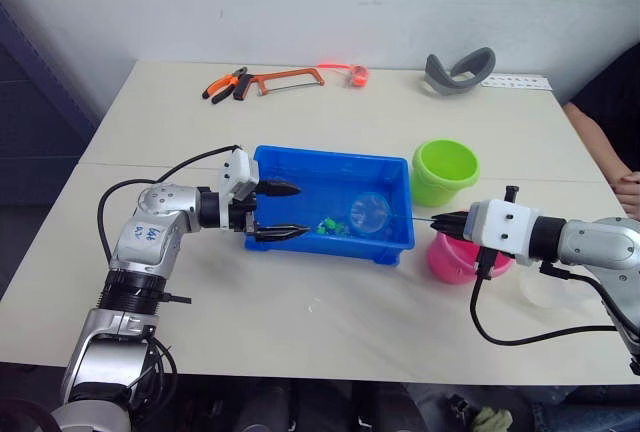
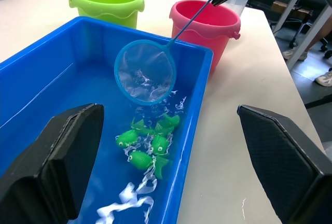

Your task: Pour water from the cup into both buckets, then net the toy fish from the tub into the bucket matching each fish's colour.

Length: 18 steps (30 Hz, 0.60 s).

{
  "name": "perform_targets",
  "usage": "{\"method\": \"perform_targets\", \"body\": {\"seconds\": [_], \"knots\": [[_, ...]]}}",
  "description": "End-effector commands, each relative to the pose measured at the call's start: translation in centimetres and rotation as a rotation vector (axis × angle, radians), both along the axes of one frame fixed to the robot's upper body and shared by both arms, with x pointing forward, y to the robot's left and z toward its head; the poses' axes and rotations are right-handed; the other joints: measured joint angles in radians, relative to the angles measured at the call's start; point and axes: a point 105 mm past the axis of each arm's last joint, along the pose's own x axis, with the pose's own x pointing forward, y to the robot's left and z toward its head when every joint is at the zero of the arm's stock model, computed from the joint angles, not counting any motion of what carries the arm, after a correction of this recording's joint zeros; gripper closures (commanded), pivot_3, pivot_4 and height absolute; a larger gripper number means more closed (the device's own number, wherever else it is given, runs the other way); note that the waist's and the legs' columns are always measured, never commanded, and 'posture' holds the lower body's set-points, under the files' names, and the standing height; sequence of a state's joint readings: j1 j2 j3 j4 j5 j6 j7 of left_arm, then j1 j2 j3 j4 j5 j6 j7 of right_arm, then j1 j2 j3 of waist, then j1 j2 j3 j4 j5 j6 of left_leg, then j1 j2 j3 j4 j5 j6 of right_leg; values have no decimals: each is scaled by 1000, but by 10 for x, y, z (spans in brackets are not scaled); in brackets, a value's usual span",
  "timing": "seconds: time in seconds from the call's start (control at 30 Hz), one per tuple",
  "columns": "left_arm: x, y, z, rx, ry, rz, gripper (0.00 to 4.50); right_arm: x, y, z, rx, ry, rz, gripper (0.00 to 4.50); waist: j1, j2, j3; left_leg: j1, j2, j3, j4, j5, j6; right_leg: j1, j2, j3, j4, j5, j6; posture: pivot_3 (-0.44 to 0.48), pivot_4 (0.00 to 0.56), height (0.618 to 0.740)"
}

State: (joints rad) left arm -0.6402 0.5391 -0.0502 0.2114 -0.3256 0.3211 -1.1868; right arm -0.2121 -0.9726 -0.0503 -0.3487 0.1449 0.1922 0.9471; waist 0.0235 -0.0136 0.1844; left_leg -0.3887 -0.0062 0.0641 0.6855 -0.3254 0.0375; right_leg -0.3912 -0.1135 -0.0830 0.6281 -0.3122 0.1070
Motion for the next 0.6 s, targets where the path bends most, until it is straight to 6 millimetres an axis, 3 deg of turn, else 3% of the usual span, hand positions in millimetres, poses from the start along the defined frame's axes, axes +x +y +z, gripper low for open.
{"method": "perform_targets", "body": {"seconds": [0.03, 0.23, 0.6], "knots": [[-2, -1, 9, -12, -43, -17, 21, 0, 1, 16, -15, -81, 4, 4500, 0, 0, 0, 0, 0, 0, 0, 0, 0, 0, 0, 0, 0, 0, 0, 0, 150, 740], [-1, 4, 8, 12, -46, -7, 21, 0, 7, 9, -127, -130, 79, 4500, 0, 0, 0, 0, 0, 0, 0, 0, 0, 0, 1, 0, 0, 0, 0, 0, 150, 740], [2, 32, 2, 137, -55, 5, 21, 1, 28, -14, -162, -128, 176, 4500, 1, 0, 0, 0, 0, 0, 0, 0, 0, 0, 1, -5, 0, 0, 0, 0, 150, 740]]}}
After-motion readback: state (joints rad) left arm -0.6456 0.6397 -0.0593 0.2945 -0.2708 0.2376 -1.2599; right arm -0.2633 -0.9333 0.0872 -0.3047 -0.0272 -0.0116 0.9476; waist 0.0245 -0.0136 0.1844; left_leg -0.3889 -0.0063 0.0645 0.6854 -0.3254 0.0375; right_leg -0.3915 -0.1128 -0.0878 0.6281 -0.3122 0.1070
